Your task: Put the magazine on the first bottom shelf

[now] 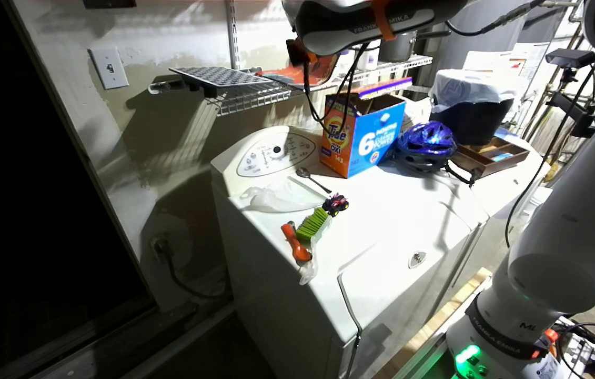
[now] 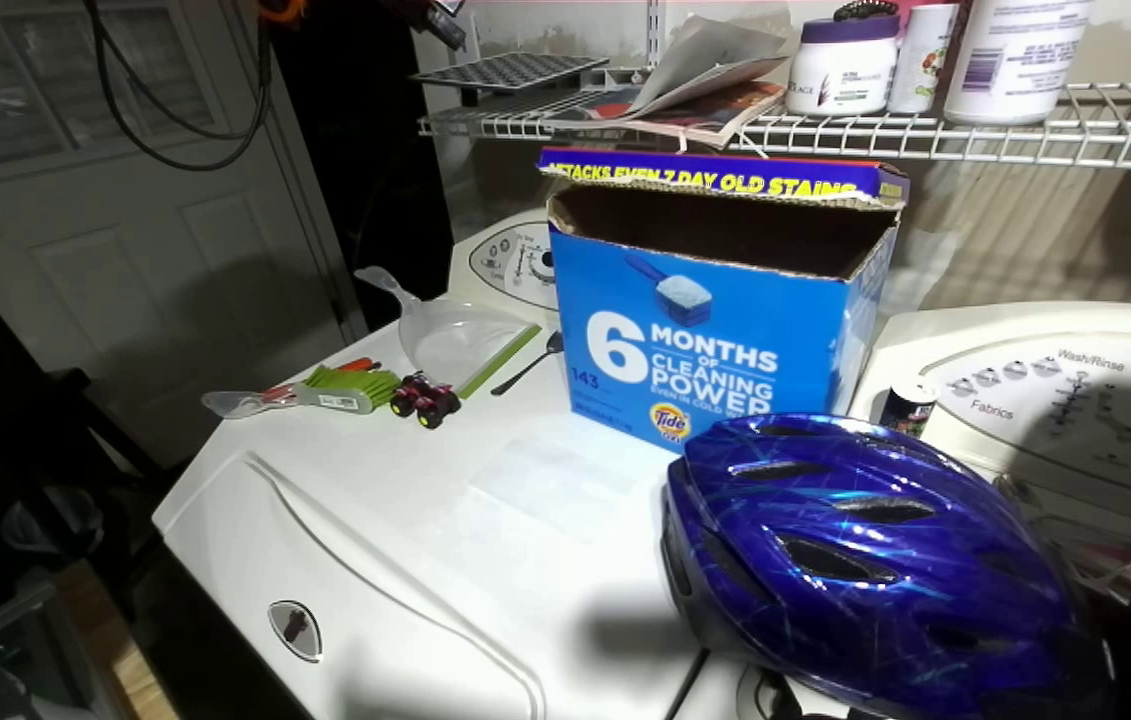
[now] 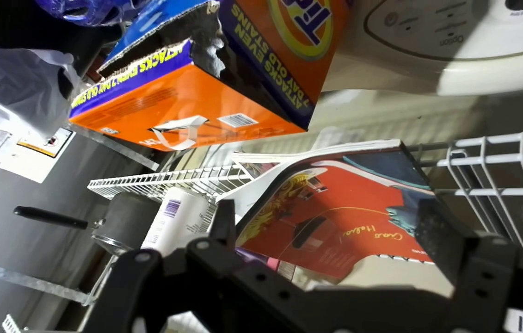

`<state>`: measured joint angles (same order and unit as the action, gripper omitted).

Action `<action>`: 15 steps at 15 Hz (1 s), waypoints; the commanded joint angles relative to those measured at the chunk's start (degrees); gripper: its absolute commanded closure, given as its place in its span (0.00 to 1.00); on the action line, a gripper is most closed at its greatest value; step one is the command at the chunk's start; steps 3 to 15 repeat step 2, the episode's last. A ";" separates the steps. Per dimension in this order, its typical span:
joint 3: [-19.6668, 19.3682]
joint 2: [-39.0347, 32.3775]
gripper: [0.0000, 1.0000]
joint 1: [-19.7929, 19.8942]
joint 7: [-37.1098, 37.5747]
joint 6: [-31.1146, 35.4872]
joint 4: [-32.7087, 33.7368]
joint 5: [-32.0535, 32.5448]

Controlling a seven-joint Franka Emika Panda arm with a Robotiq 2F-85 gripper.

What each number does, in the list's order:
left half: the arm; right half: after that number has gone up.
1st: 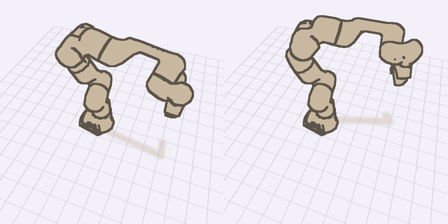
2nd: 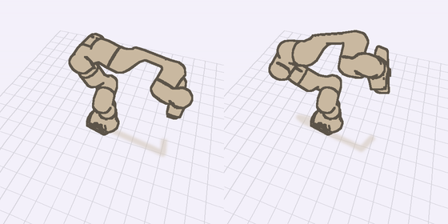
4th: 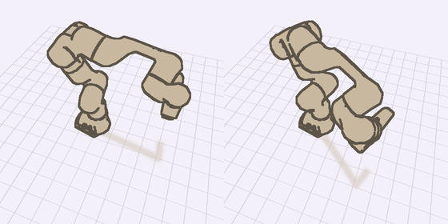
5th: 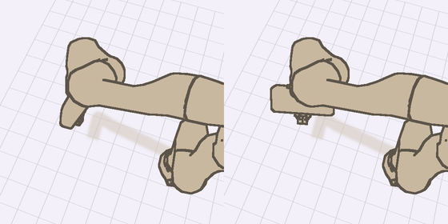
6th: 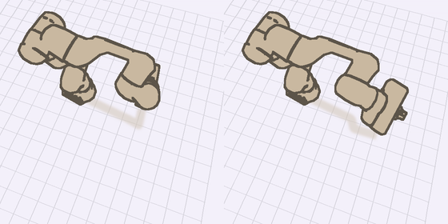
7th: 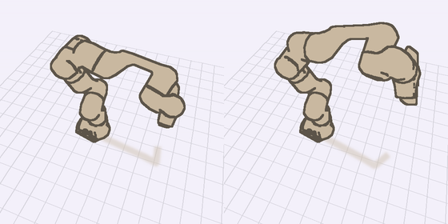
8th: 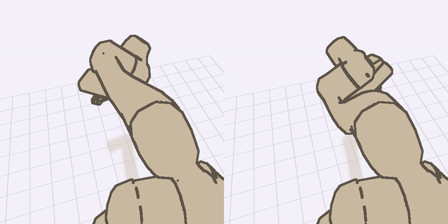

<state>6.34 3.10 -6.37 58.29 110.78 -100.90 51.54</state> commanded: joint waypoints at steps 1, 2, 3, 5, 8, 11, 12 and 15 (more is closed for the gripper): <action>0.29 -0.19 0.00 0.26 -0.11 -0.26 0.31 -0.08; 0.28 -0.21 0.00 0.27 -0.11 -0.26 0.31 -0.08; 0.28 -0.21 0.00 0.27 -0.11 -0.26 0.31 -0.08; 0.28 -0.21 0.00 0.27 -0.11 -0.26 0.31 -0.08; 0.28 -0.21 0.00 0.27 -0.11 -0.26 0.31 -0.08; 0.28 -0.21 0.00 0.27 -0.11 -0.26 0.31 -0.08; 0.28 -0.21 0.00 0.27 -0.11 -0.26 0.31 -0.08; 0.28 -0.21 0.00 0.27 -0.11 -0.26 0.31 -0.08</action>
